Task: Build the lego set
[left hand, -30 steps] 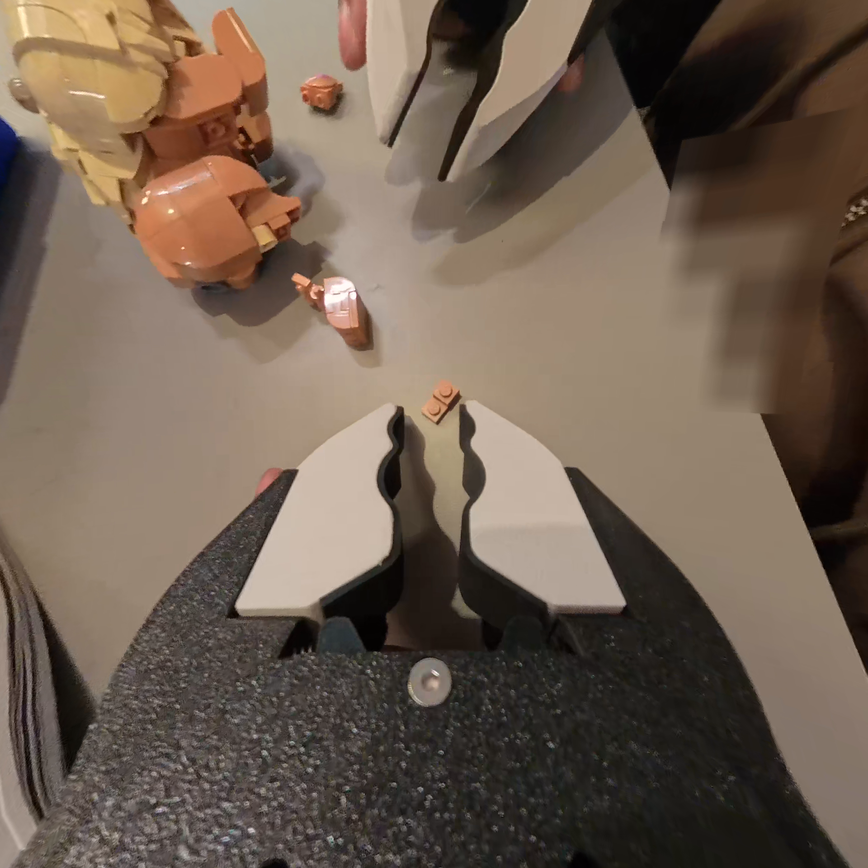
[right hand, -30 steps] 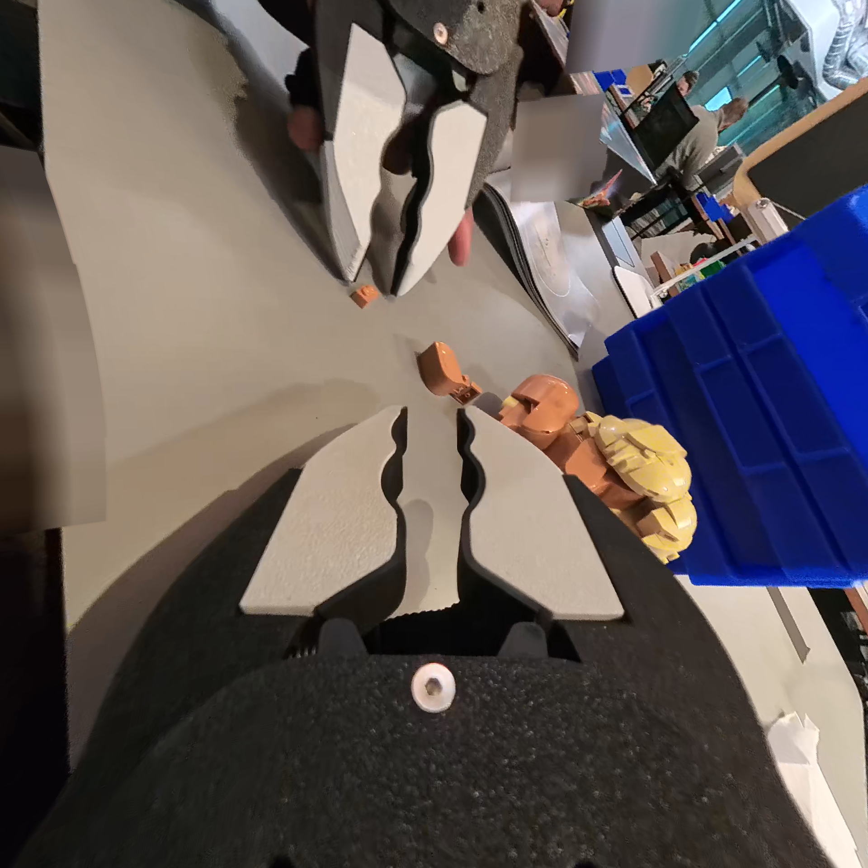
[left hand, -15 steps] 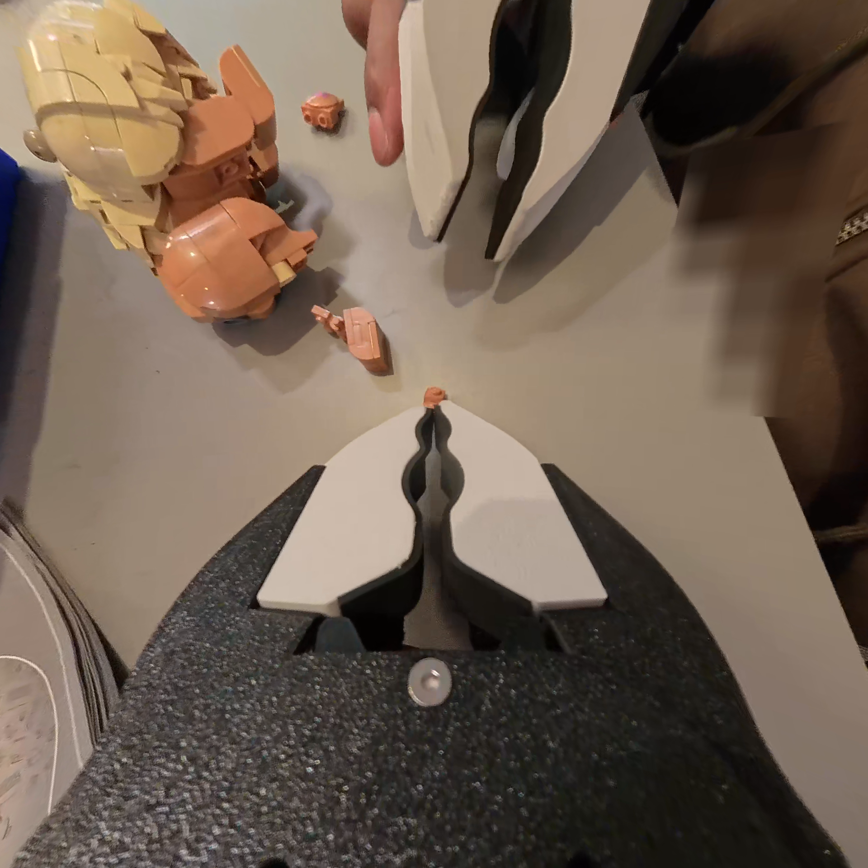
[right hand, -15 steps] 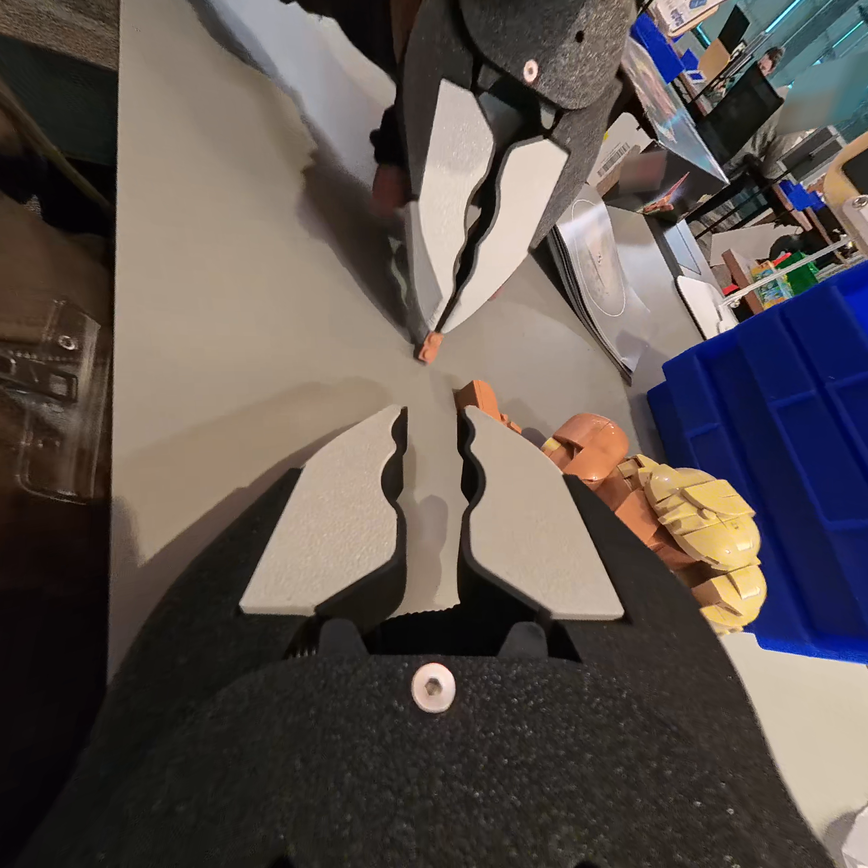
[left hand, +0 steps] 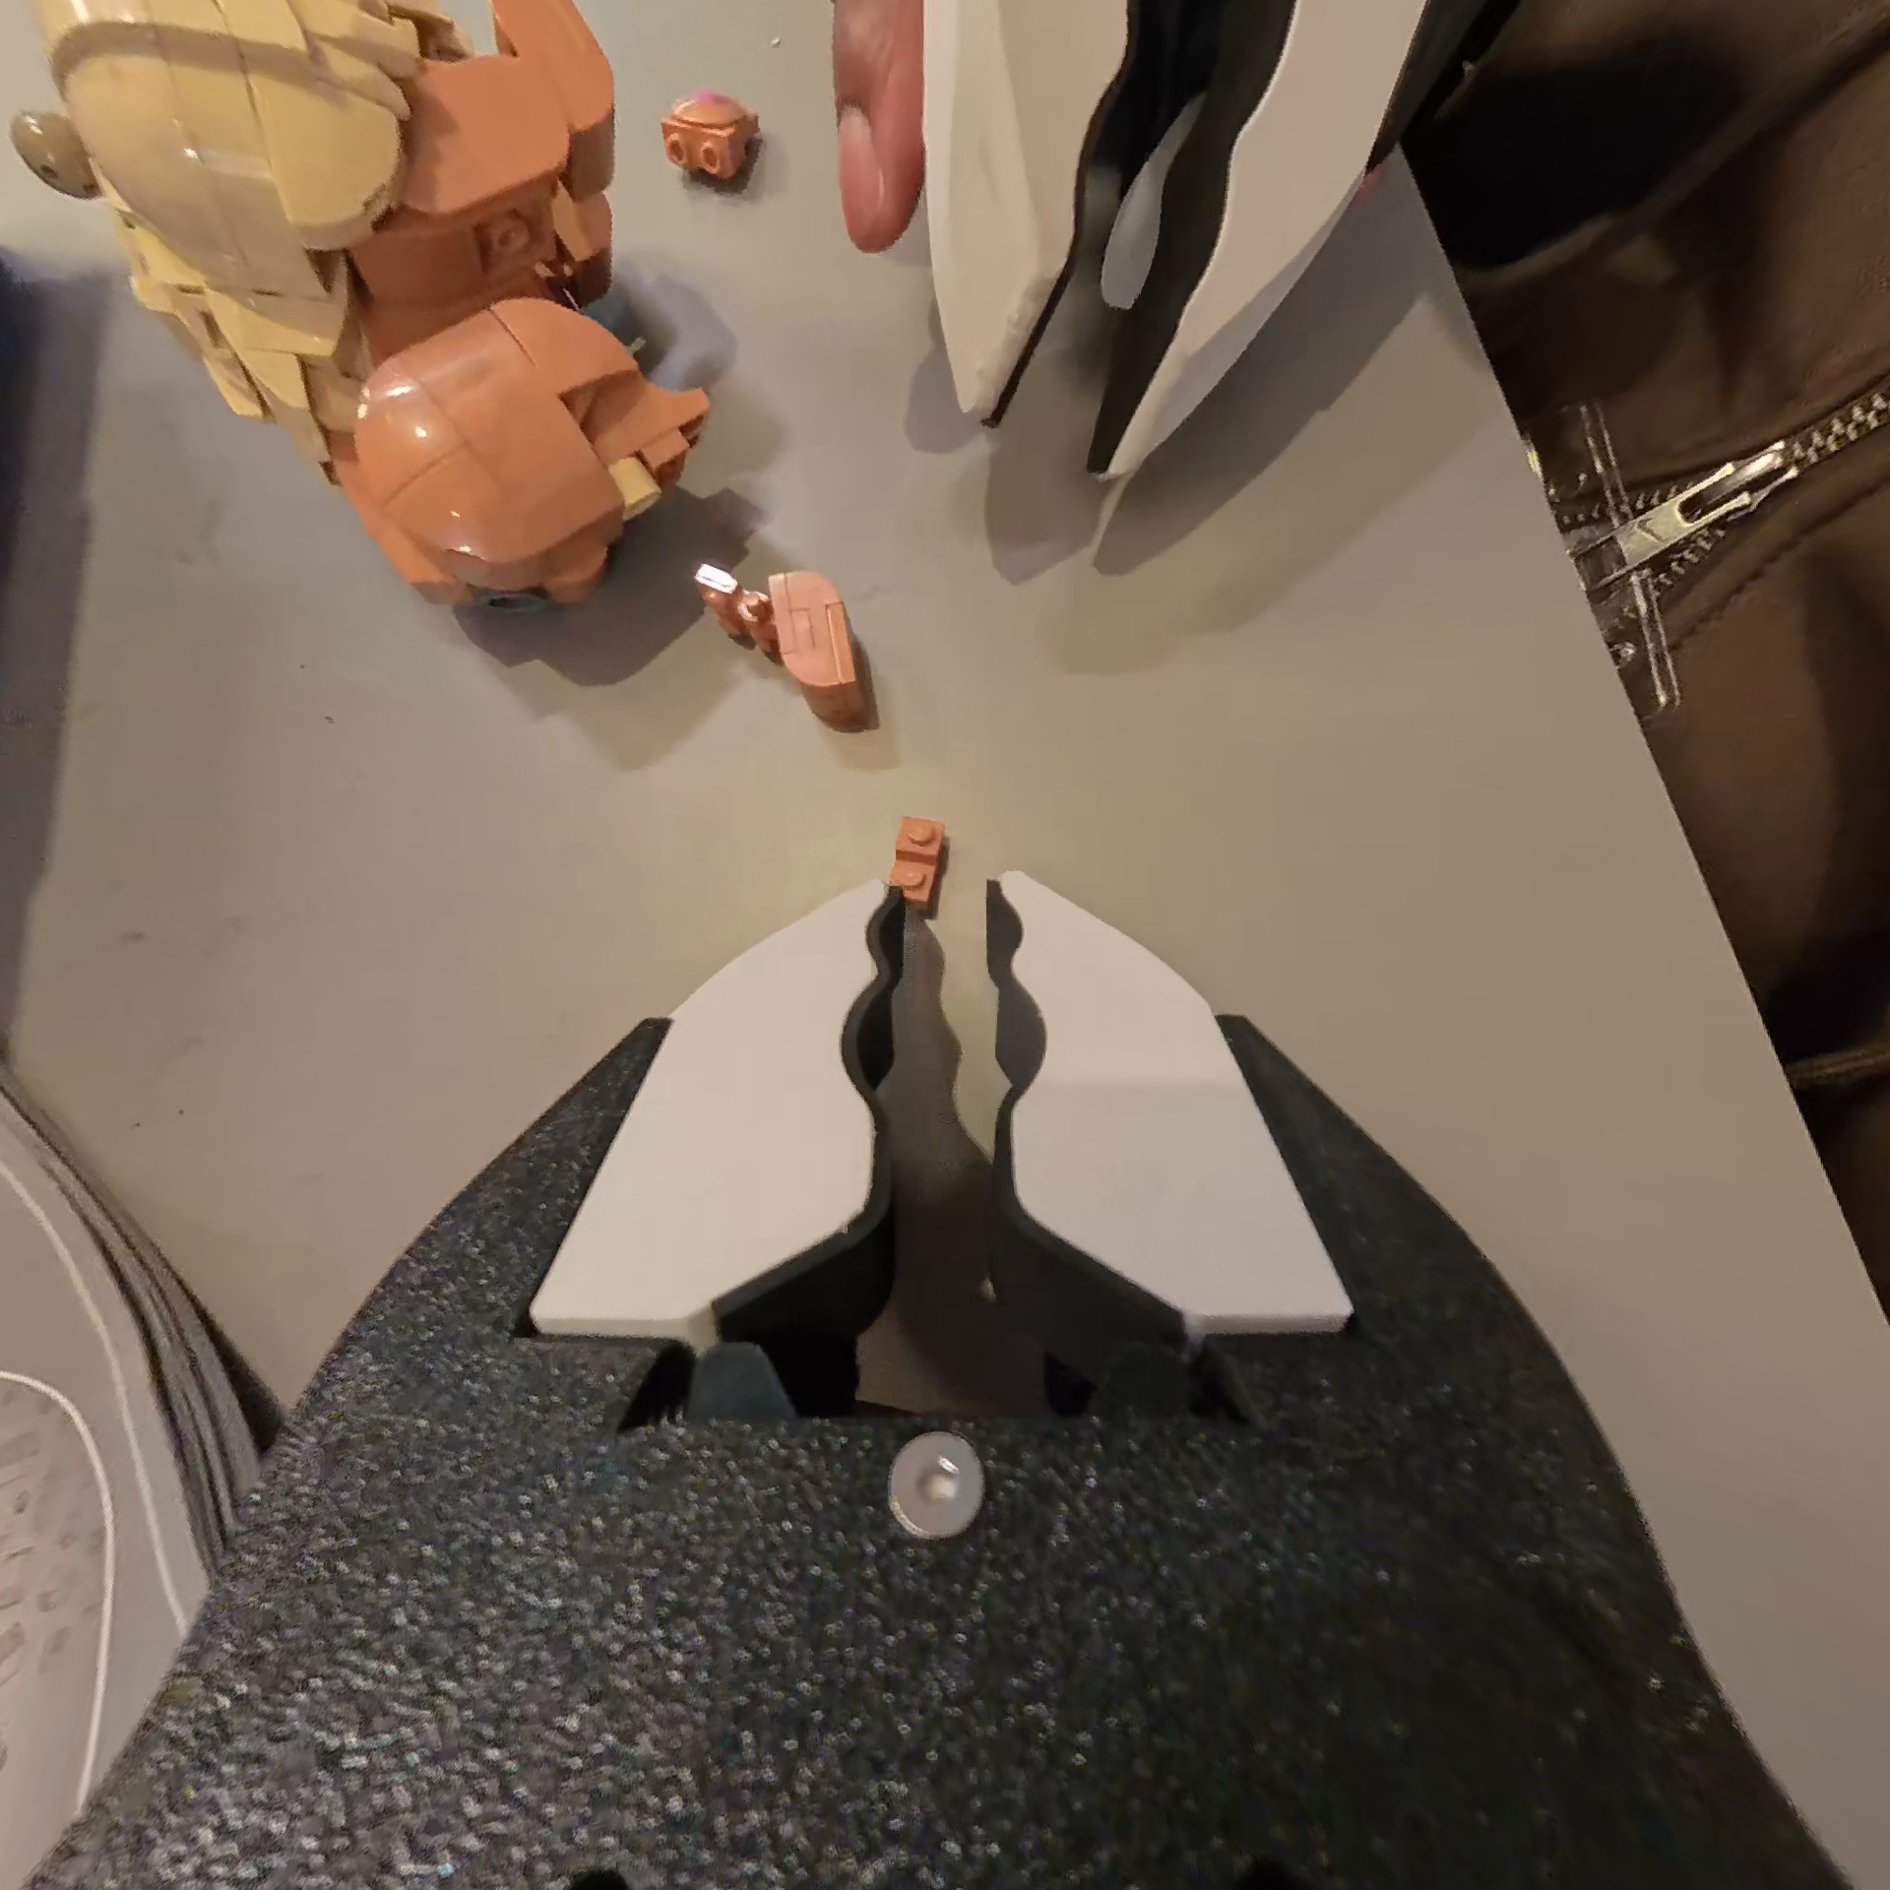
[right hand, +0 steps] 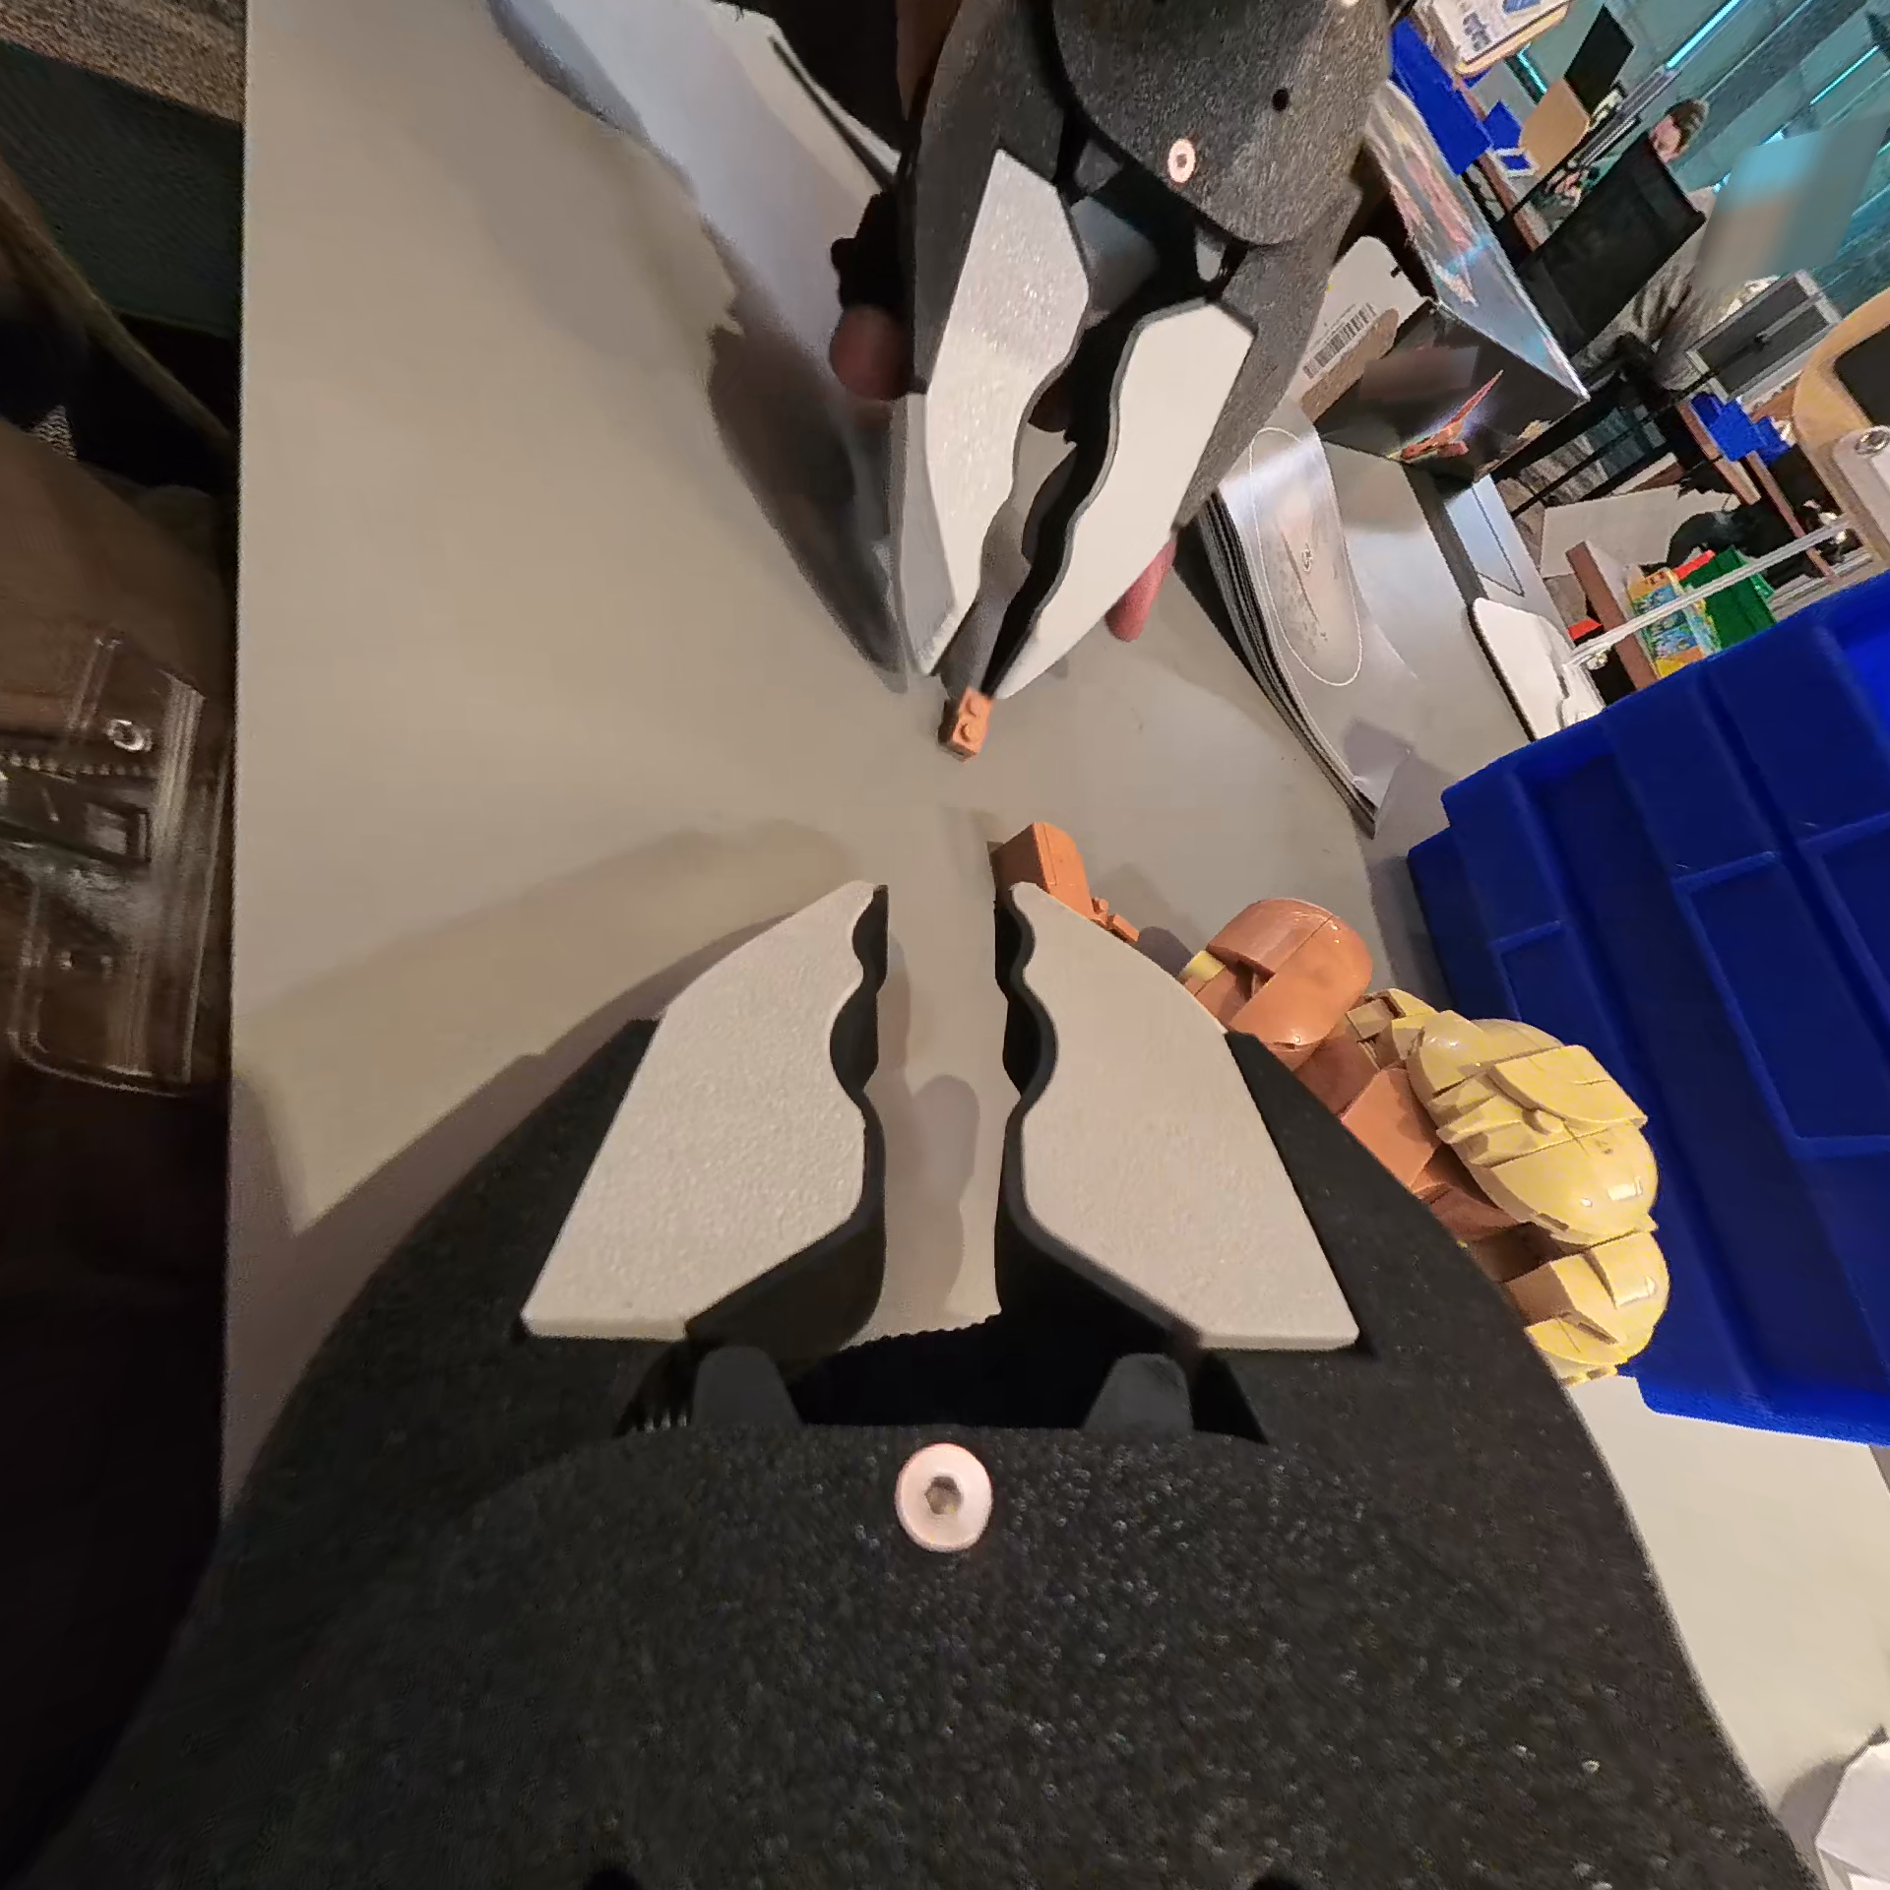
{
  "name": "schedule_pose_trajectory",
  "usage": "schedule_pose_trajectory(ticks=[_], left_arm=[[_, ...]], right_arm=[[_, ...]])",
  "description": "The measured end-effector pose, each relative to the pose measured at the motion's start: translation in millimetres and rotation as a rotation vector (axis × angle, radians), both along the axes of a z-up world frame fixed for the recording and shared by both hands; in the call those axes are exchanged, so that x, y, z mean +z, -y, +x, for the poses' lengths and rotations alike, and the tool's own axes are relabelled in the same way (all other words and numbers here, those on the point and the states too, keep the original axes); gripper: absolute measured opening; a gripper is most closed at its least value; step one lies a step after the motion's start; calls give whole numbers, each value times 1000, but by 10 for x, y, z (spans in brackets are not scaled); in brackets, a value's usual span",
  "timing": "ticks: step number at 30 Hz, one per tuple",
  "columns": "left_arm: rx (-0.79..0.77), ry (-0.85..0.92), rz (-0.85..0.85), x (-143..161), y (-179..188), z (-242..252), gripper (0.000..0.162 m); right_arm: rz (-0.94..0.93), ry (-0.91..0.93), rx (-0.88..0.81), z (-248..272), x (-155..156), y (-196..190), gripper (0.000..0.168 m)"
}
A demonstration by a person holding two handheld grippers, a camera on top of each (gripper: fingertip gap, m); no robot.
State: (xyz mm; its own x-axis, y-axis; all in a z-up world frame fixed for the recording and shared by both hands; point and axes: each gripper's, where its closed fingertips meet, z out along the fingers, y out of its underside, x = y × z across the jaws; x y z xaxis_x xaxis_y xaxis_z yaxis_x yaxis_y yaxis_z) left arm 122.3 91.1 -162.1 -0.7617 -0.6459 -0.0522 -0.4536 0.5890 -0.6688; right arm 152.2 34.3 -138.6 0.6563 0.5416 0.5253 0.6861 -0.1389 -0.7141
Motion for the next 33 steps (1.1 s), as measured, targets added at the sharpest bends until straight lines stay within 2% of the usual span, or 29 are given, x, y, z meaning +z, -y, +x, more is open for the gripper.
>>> schedule_pose_trajectory(ticks=[7, 14, 22, 27, 30, 33], left_arm=[[3, -5, 10, -36, -45, 30, 15], [-46, -5, -48, 124, 69, -125, 14], [125, -23, -66, 102, -9, -84, 21], [79, 79, -162, 295, 213, -118, 21], [126, -33, -45, 57, 106, -143, 23], [91, -75, -99, 5, 183, -226, 23]], right_arm=[[7, 12, -5, 4, -6, 3, 20], [4, 12, -3, 4, -11, -1, 20], [6, 30, -7, 7, -27, 1, 20], [-3, 41, -7, 5, -45, -7, 20], [3, 49, -10, 5, -48, -5, 20], [5, 49, -12, 9, -46, -2, 20]])
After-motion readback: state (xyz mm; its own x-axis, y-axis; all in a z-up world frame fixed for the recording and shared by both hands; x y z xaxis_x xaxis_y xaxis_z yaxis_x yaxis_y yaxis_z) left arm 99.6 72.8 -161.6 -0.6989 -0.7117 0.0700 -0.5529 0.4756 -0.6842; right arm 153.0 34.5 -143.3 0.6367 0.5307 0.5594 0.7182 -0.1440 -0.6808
